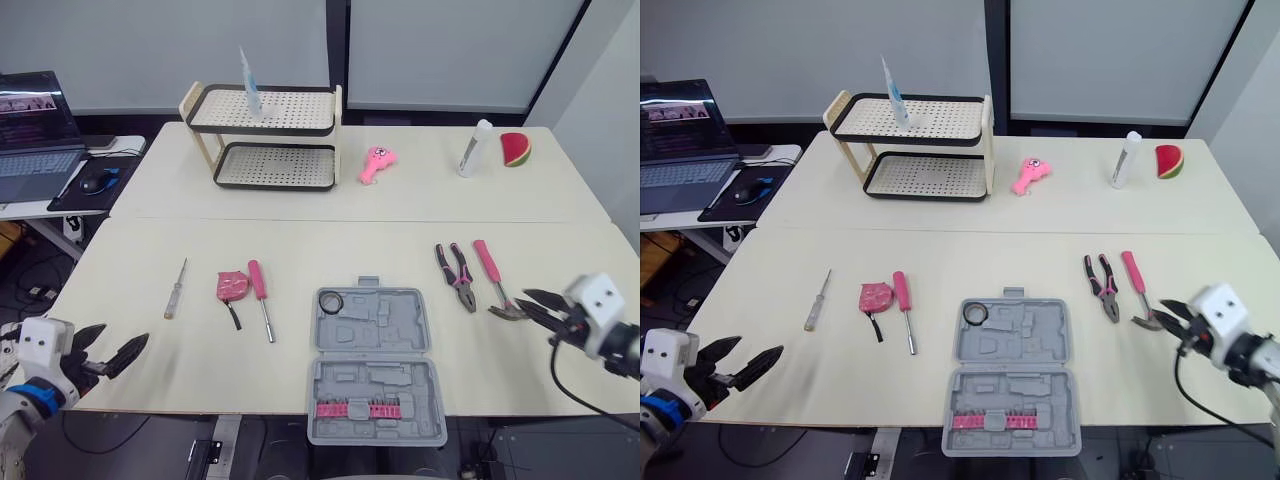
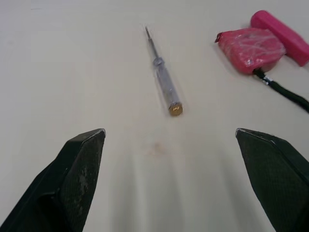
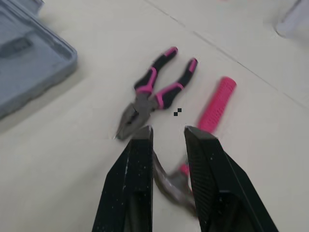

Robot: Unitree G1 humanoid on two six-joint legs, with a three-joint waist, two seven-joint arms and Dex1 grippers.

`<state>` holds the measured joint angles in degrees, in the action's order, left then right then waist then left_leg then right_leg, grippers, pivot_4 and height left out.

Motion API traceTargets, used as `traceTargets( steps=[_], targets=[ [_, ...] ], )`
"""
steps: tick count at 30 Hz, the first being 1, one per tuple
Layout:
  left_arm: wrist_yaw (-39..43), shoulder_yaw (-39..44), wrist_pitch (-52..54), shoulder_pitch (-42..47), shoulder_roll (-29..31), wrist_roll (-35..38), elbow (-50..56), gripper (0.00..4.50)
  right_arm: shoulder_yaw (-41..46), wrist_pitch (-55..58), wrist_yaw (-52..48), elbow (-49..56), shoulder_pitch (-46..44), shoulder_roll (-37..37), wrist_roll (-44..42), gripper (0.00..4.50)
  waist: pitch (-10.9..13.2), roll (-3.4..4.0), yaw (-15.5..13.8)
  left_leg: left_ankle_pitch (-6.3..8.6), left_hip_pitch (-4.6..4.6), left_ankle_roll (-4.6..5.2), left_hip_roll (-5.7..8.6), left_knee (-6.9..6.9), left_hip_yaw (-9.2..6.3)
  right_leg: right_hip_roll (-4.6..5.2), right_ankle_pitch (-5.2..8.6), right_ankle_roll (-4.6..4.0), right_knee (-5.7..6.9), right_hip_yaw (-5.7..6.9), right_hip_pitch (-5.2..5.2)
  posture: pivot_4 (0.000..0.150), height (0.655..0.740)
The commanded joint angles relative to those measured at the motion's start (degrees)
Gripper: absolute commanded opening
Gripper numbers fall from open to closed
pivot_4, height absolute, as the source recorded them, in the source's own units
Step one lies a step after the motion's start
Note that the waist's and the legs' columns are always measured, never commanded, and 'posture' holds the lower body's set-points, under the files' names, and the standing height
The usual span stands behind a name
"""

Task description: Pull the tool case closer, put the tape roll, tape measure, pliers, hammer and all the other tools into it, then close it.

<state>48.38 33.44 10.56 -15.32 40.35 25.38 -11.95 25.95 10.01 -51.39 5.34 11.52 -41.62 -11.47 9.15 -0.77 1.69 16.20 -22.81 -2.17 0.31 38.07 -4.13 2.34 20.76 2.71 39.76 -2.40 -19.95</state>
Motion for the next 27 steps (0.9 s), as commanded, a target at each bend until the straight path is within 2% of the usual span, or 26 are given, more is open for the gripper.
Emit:
traceTargets(
  steps=[1, 10, 14, 17, 20, 27],
  targets=[
    [0.1, 1.1, -1.6, -2.5, -0.8, -0.2, 0.6, 4.50, 4.5, -4.1, -0.1, -3.5, 5.2, 0.2, -1.2, 1.63, 0.0, -0.02, -0.1, 0.00, 0.03, 0.00, 0.00, 0.00, 0.00, 0.01, 0.00, 0.00, -0.03, -0.02, 0.06, 0.150, 0.7290],
    [0.4, -0.2, -1.2, -4.2, -1.7, 0.2, 2.9, 4.50, 4.1, -6.3, -1.5, -5.6, 9.5, -1.5, -2.4, 3.23, 0.0, 0.00, 0.0, 0.01, 0.42, 0.00, -0.02, -0.09, -0.05, 0.00, 0.01, -0.01, -0.42, -0.07, 0.65, 0.150, 0.7290],
    [0.1, -0.3, -0.6, -4.4, -2.0, 0.4, 4.0, 4.50, 3.4, -5.9, -1.7, -5.5, 7.7, -2.7, -3.0, 4.46, 0.0, 0.00, 0.0, 0.01, 0.42, 0.00, -0.03, -0.10, -0.08, 0.00, 0.01, -0.01, -0.46, -0.05, 0.69, 0.150, 0.7290],
    [-0.9, 0.4, 0.3, -5.1, -2.6, 1.1, 5.6, 4.50, 1.0, -7.2, -3.7, -3.0, 4.7, -4.5, -3.0, 4.46, 0.0, 0.01, 0.0, 0.01, 0.44, 0.00, -0.02, -0.10, -0.08, 0.00, 0.01, -0.01, -0.46, -0.05, 0.70, 0.150, 0.7290],
    [-1.8, 1.0, 1.5, -7.0, -3.7, 1.6, 8.2, 4.50, -4.9, -4.2, -7.3, 2.4, -2.7, -7.4, -4.9, 4.46, 0.0, 0.04, 0.4, 0.01, 0.45, 0.00, -0.04, -0.10, -0.07, -0.01, 0.00, -0.01, -0.46, -0.06, 0.70, 0.150, 0.7290],
    [-7.0, -1.0, 6.2, -10.3, -8.9, 3.4, 20.5, 4.50, -19.3, 14.0, -14.2, 14.3, -20.4, -11.8, -14.0, 4.46, 0.0, -0.03, -0.4, 0.01, 0.29, -0.01, -0.15, -0.09, -0.27, -0.07, 0.00, -0.01, -0.66, 0.12, 0.71, 0.150, 0.7290]
  ],
)
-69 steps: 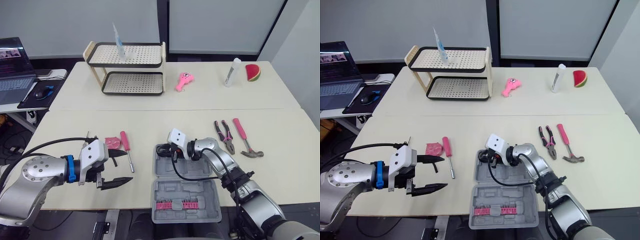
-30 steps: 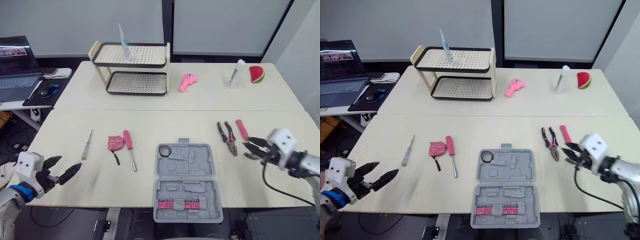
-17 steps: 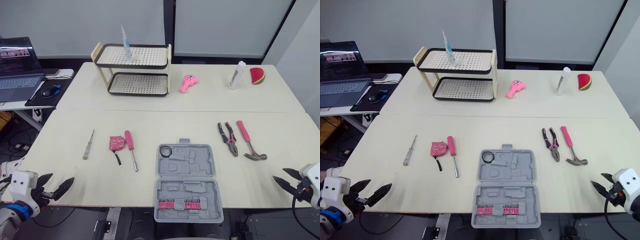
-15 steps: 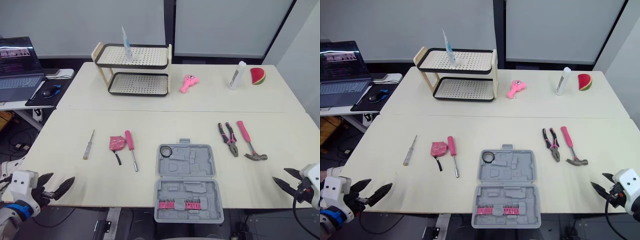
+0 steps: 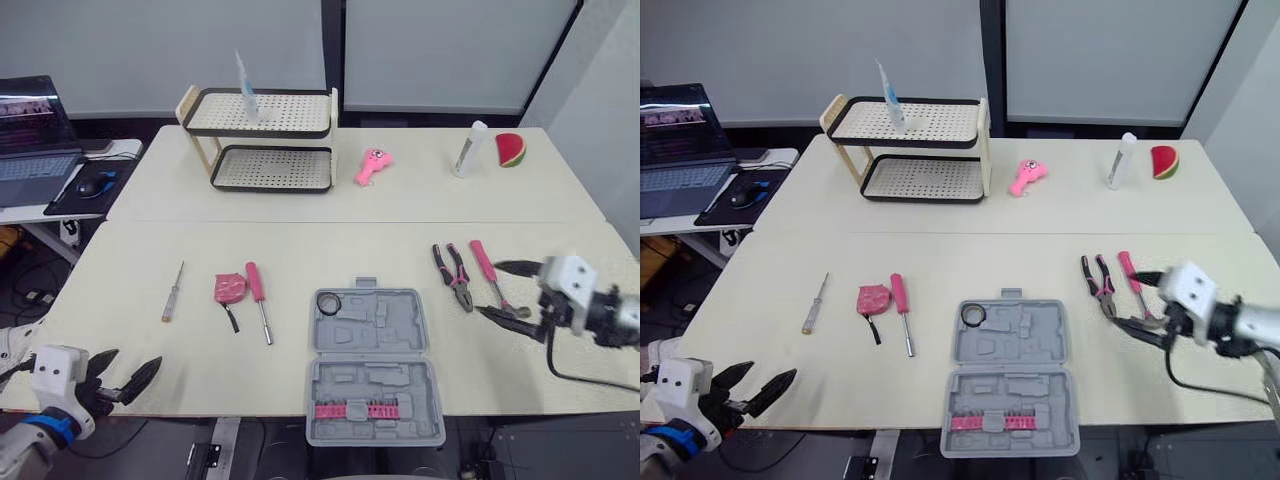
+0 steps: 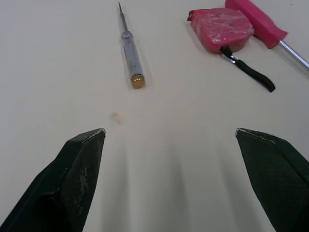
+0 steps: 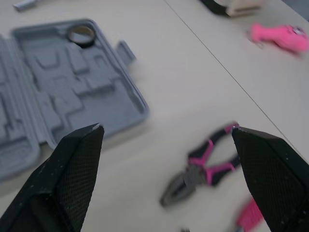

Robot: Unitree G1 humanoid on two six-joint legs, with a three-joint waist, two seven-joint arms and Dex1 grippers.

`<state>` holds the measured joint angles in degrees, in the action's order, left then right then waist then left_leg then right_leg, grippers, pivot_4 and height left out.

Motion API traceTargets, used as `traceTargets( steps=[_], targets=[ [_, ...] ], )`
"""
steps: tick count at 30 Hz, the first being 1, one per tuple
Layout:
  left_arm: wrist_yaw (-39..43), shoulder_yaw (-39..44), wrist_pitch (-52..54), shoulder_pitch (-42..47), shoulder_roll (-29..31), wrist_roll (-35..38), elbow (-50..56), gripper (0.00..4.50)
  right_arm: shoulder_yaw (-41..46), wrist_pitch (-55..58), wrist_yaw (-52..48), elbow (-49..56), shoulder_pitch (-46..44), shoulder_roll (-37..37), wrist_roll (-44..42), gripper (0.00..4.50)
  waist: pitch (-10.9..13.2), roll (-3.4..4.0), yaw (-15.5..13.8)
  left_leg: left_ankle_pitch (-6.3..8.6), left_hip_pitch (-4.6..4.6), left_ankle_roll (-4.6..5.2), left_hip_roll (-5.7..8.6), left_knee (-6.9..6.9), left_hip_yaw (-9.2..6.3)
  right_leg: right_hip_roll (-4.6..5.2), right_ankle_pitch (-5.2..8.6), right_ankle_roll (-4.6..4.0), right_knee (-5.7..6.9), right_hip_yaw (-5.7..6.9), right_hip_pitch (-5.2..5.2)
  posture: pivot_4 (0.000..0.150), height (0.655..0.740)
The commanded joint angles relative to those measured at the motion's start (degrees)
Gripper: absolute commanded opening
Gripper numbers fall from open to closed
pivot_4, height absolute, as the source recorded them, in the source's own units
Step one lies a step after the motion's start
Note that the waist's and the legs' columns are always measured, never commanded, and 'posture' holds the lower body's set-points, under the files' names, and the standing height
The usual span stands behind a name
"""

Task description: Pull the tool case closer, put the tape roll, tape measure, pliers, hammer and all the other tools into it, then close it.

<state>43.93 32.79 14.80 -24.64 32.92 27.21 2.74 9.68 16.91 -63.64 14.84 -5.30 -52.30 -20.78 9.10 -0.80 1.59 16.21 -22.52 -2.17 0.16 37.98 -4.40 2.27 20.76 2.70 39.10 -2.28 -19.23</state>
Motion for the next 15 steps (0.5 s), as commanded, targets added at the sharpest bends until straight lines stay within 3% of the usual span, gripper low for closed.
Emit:
traceTargets(
  steps=[1, 9, 15],
  targets=[
    [-3.9, -0.8, 3.1, -1.1, -2.5, 1.9, 7.9, 4.50, -4.8, 9.4, -2.4, 5.8, -5.8, -1.2, -5.7, 4.46, 0.0, -0.01, -0.7, 0.00, -0.09, 0.00, 0.07, 0.02, -0.06, 0.05, 0.00, 0.00, -0.06, 0.02, 0.00, 0.150, 0.7290],
    [-14.4, -7.1, 10.6, 0.4, -9.4, 1.8, 19.8, 4.50, -13.1, 18.7, -3.5, 9.1, -16.8, 0.6, -9.4, 4.46, 0.0, -0.04, -1.4, 0.00, -0.16, 0.00, 0.25, 0.15, -0.06, 0.24, -0.01, 0.01, -0.07, 0.02, 0.00, 0.150, 0.7290],
    [-26.4, -12.6, 13.5, 8.6, -14.8, -3.6, 19.9, 4.50, -14.2, 19.4, -3.6, 8.6, -18.2, 1.7, -9.3, 4.46, 0.0, -0.06, -1.4, -0.01, -0.16, 0.00, 0.26, 0.17, -0.06, 0.19, -0.01, 0.01, -0.05, 0.04, 0.00, 0.150, 0.7290]
  ],
)
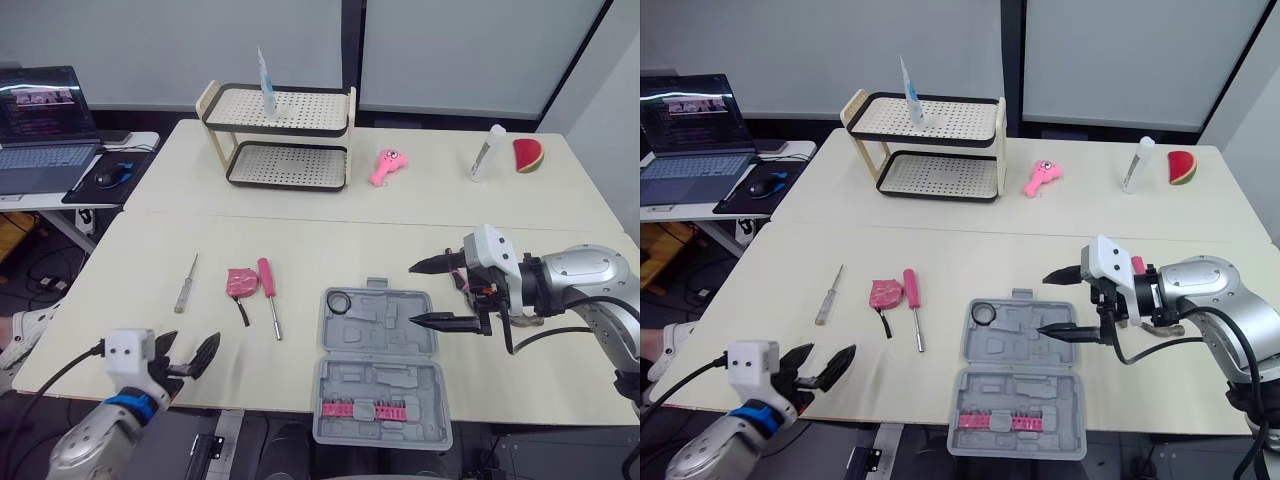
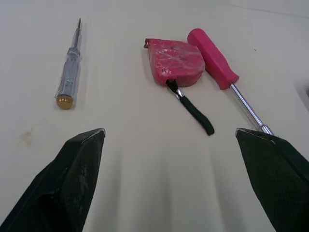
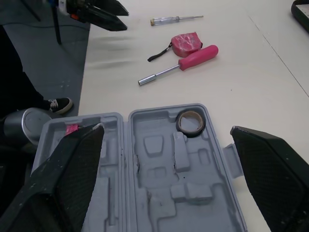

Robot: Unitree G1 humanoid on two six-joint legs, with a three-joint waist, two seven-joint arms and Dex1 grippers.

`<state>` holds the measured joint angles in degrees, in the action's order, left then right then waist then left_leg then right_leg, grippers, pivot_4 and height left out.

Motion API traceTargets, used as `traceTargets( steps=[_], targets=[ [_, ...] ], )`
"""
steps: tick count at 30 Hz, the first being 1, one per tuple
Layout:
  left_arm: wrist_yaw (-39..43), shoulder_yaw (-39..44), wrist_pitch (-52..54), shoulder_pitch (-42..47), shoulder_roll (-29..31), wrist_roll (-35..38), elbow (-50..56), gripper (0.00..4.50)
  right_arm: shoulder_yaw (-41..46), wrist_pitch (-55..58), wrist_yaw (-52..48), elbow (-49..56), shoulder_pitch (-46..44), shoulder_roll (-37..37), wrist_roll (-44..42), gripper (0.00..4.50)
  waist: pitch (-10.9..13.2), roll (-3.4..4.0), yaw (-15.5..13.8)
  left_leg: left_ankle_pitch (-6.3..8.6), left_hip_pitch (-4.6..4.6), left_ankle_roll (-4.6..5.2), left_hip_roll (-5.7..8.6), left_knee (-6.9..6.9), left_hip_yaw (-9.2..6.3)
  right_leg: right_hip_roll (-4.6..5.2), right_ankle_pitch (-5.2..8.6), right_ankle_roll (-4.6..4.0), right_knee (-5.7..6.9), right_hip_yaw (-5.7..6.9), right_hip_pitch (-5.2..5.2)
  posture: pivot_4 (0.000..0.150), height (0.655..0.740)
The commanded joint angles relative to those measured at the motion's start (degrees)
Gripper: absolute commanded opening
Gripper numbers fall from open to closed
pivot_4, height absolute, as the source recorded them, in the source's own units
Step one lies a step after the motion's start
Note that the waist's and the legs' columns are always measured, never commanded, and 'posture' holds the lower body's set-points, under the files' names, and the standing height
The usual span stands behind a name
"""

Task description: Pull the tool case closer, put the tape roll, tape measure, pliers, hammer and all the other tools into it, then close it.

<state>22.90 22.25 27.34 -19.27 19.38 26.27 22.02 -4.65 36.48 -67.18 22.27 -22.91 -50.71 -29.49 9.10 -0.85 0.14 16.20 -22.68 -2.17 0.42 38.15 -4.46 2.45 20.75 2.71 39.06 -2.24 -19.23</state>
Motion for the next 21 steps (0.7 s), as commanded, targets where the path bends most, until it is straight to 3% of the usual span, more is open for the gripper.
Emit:
traceTargets(
  steps=[1, 12, 20, 21],
  targets=[
    [-6.6, -2.7, 1.4, 4.4, -1.8, -3.4, 0.0, 4.50, 0.0, -0.2, -0.1, 1.2, -0.5, 0.2, -0.5, 4.46, 0.0, -0.01, 0.0, 0.00, 0.00, 0.00, -0.01, 0.01, 0.00, -0.05, 0.00, 0.00, 0.00, -0.01, 0.00, 0.150, 0.7290],
    [-16.9, -8.7, 4.5, 18.9, -6.1, -10.5, -12.5, 4.50, -0.3, 0.0, -0.1, 2.1, 0.6, 0.2, -1.0, 4.46, 0.0, -0.04, 0.0, 0.00, -0.02, 0.00, -0.03, 0.03, 0.01, -0.16, -0.01, -0.01, 0.04, 0.03, -0.04, 0.150, 0.7290],
    [-20.1, -10.9, 8.5, 22.1, -7.7, -13.1, -15.3, 4.50, 0.0, -0.2, -0.4, 2.6, 1.9, -0.2, -1.2, 4.46, 0.0, -0.04, 0.0, -0.01, -0.06, -0.01, -0.01, 0.07, 0.06, -0.17, -0.01, 0.00, 0.02, 0.05, -0.05, 0.150, 0.7290],
    [-20.2, -10.9, 9.2, 22.3, -7.8, -13.1, -15.5, 4.32, 0.1, -0.2, -0.4, 2.7, 1.9, -0.2, -1.2, 4.49, 0.0, -0.04, 0.0, -0.01, -0.05, -0.01, -0.01, 0.07, 0.05, -0.17, -0.01, 0.00, 0.04, 0.05, -0.05, 0.150, 0.7290]
  ],
)
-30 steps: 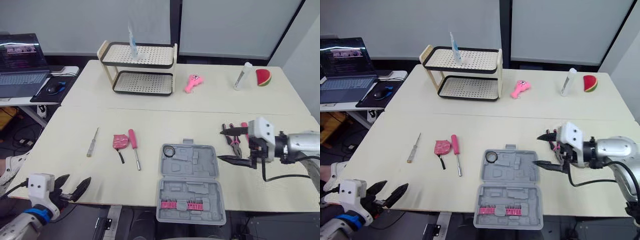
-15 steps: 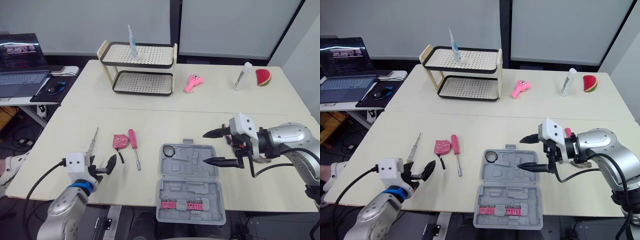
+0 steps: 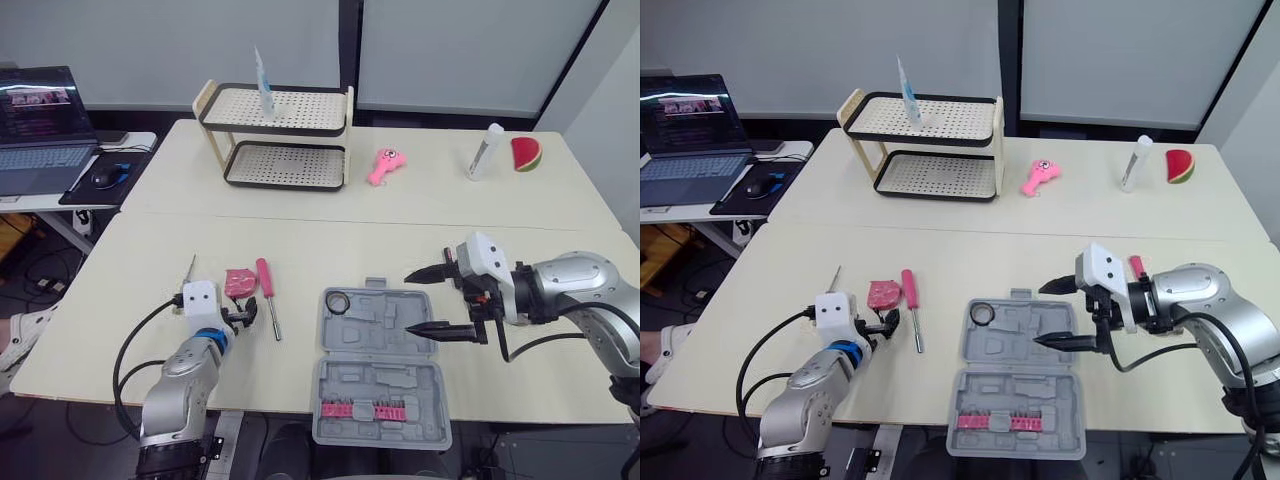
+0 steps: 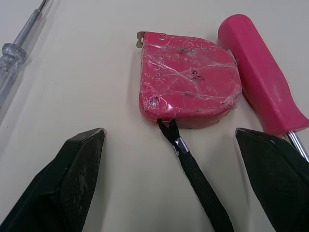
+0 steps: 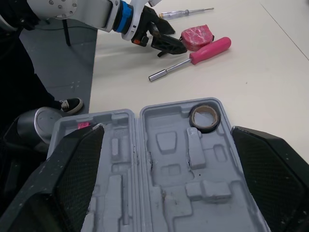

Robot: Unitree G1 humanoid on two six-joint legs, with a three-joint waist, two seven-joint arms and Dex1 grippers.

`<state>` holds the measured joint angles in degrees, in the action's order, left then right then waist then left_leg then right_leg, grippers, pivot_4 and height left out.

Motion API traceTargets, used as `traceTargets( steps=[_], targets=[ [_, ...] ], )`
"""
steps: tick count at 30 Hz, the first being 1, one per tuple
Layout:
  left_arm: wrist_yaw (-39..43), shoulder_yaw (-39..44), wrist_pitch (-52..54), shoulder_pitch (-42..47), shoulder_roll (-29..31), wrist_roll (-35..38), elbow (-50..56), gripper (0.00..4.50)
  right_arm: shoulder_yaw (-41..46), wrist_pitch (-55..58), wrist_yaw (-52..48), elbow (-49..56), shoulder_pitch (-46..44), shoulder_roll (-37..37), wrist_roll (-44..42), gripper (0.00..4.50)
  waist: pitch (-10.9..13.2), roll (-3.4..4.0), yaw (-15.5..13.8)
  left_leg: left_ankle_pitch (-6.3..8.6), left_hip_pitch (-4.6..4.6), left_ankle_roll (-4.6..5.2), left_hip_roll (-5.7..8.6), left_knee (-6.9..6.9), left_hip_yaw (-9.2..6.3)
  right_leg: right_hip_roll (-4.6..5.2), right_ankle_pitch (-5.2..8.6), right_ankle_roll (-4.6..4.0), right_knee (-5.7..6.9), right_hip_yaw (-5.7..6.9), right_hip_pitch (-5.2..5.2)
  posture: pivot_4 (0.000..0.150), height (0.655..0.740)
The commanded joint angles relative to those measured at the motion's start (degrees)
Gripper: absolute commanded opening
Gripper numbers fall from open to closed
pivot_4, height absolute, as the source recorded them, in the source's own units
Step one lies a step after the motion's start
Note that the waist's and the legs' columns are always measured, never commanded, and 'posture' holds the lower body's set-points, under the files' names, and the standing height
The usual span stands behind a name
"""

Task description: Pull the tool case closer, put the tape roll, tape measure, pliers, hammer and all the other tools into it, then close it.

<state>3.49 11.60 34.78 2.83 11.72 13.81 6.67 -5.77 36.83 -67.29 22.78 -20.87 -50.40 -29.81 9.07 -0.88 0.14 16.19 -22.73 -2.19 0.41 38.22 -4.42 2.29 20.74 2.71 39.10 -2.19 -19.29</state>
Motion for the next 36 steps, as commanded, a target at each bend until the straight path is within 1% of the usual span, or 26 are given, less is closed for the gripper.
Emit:
traceTargets(
  steps=[1, 2, 14, 15, 20, 23, 30, 36],
  targets=[
    [-0.9, -0.2, 2.1, 0.3, -0.2, -0.6, -0.3, 4.10, 1.2, -0.5, -0.3, 2.2, -0.1, -0.6, -0.9, 4.50, 0.0, 0.00, 0.0, 0.00, 0.01, 0.00, -0.02, 0.00, -0.01, 0.00, 0.00, 0.00, 0.01, 0.00, 0.01, 0.150, 0.7290],
    [-0.8, -0.1, 2.5, 0.5, -0.3, -0.5, -0.4, 3.91, 1.2, -0.5, -0.4, 2.1, -0.1, -0.6, -0.9, 4.50, 0.0, 0.01, 0.0, 0.00, 0.03, 0.00, -0.02, 0.00, -0.01, 0.00, 0.00, 0.00, 0.01, 0.00, 0.02, 0.150, 0.7290],
    [0.4, -0.2, 3.7, 1.3, 0.2, -0.8, -2.1, 0.24, 1.1, -0.3, -0.1, 2.1, -0.1, -0.5, -1.0, 4.50, 0.0, 0.01, -0.2, 0.00, 0.01, 0.00, 0.04, 0.04, 0.00, 0.01, 0.00, 0.00, -0.01, -0.01, 0.03, 0.150, 0.7290],
    [0.5, -0.2, 3.7, 1.1, 0.4, -1.0, -2.2, 0.02, 1.1, -0.2, 0.0, 2.3, 0.1, -0.5, -1.0, 4.50, 0.0, 0.01, -0.2, 0.00, 0.01, 0.00, 0.04, 0.04, 0.00, 0.01, 0.00, 0.00, -0.01, -0.01, 0.03, 0.150, 0.7290],
    [1.6, -0.4, 3.0, 0.3, 1.7, -1.5, -2.2, 0.02, 1.3, -0.2, 0.3, 2.9, 0.8, -0.5, -1.2, 4.50, 0.0, 0.02, -0.2, 0.00, 0.02, 0.00, 0.04, 0.03, -0.01, 0.01, 0.00, 0.00, -0.01, -0.01, 0.04, 0.150, 0.7290],
    [3.4, -1.2, 3.2, -1.8, 3.0, -1.4, 0.7, 0.02, 1.4, -0.2, 0.4, 3.4, 1.1, -0.5, -1.4, 4.50, 0.0, 0.02, -0.1, 0.00, 0.02, 0.00, 0.03, 0.03, 0.00, 0.02, 0.00, 0.00, -0.01, -0.02, 0.04, 0.150, 0.7290],
    [11.5, -3.5, 4.8, -13.3, 9.5, -0.3, 13.1, 0.02, 1.4, 0.5, 0.5, 4.8, 1.9, -0.5, -2.2, 4.50, 0.0, 0.03, 0.2, 0.00, 0.02, 0.00, -0.03, -0.11, -0.01, 0.07, 0.00, 0.00, -0.08, -0.13, -0.01, 0.150, 0.7290],
    [17.6, -3.6, 3.7, -21.8, 15.5, 0.1, 18.9, 0.02, 1.1, 0.6, -0.2, 4.7, 2.1, -0.7, -2.2, 4.50, 0.0, 0.05, 0.2, 0.01, 0.03, 0.01, -0.03, -0.11, -0.02, 0.08, 0.00, -0.01, -0.08, -0.14, 0.01, 0.150, 0.7290]
  ],
)
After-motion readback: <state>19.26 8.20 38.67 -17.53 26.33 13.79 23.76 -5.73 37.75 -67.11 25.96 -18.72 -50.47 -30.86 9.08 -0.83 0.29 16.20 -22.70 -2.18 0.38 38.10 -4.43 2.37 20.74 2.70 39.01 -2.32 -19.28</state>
